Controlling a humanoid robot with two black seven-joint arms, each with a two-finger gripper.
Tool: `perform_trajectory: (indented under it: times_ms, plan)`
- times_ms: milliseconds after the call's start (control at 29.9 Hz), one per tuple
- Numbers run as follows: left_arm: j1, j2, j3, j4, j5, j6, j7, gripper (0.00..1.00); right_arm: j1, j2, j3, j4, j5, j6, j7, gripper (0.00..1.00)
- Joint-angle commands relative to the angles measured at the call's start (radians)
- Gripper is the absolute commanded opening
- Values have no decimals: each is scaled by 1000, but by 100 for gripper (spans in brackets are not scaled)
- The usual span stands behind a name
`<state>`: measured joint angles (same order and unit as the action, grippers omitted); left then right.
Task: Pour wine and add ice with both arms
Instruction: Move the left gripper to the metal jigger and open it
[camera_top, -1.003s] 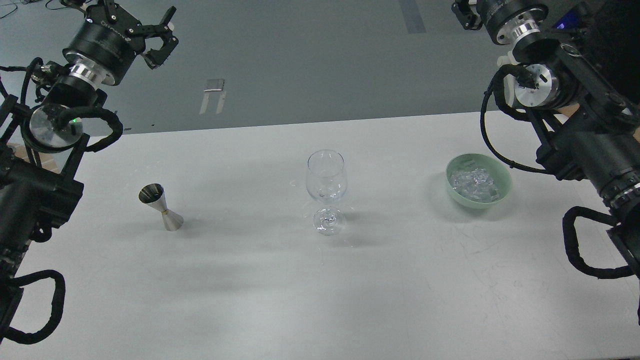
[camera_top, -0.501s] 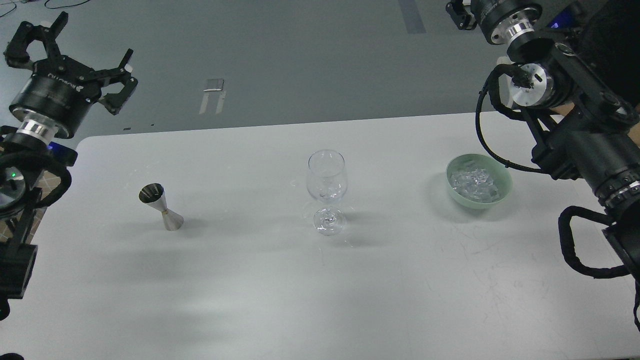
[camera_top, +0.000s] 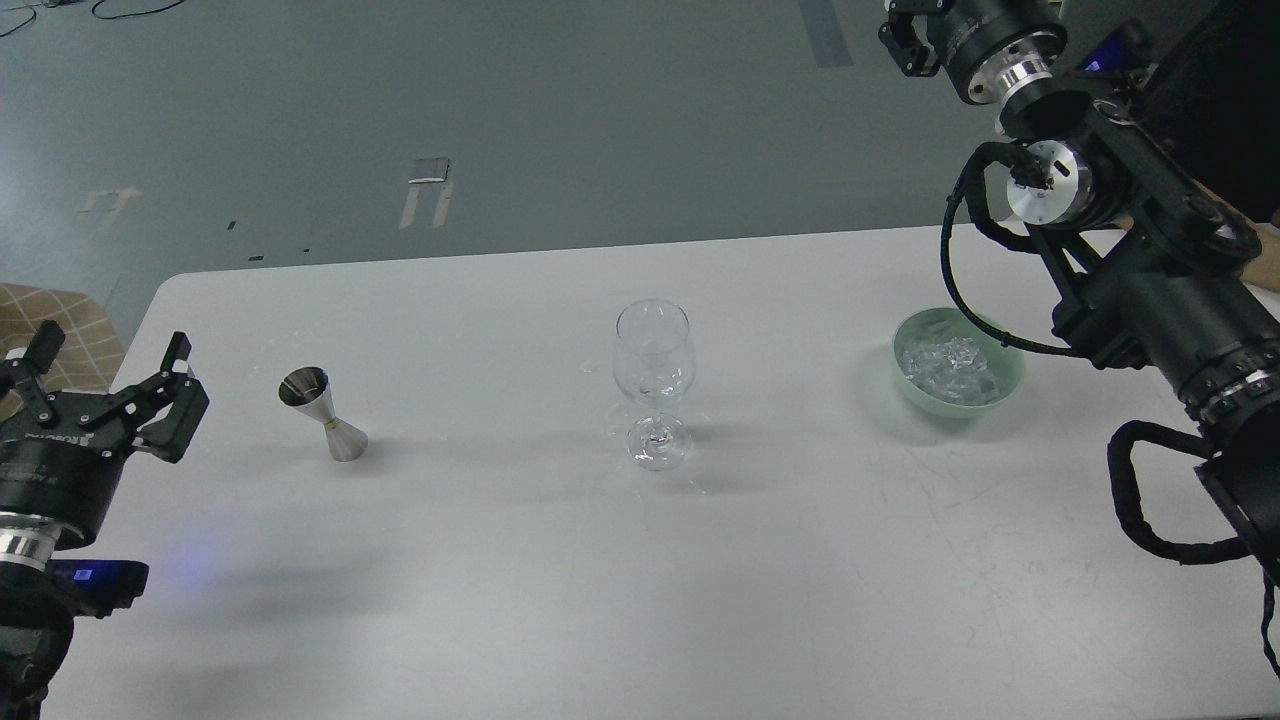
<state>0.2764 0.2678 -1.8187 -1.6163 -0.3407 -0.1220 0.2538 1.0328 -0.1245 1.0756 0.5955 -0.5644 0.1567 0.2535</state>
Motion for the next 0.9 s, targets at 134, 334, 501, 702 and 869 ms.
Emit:
perform_trajectory:
  times_ms: [134,334,501,702,869]
  plan:
    - [81,-111,15,-25,11,2,9,98,0,0,0,0,0,0,0,100]
    - [73,-113,59,19,54,5,-5,98,0,0,0,1,0,-9,0,100]
    - [58,-116,94,67,193,5,-4,98,0,0,0,1,0,-14,0,100]
    - [44,-128,104,78,215,36,-1,98,0,0,0,1,0,-14,0,100]
    - [4,-144,107,116,218,68,-2,98,0,3,0,1,0,-14,0,100]
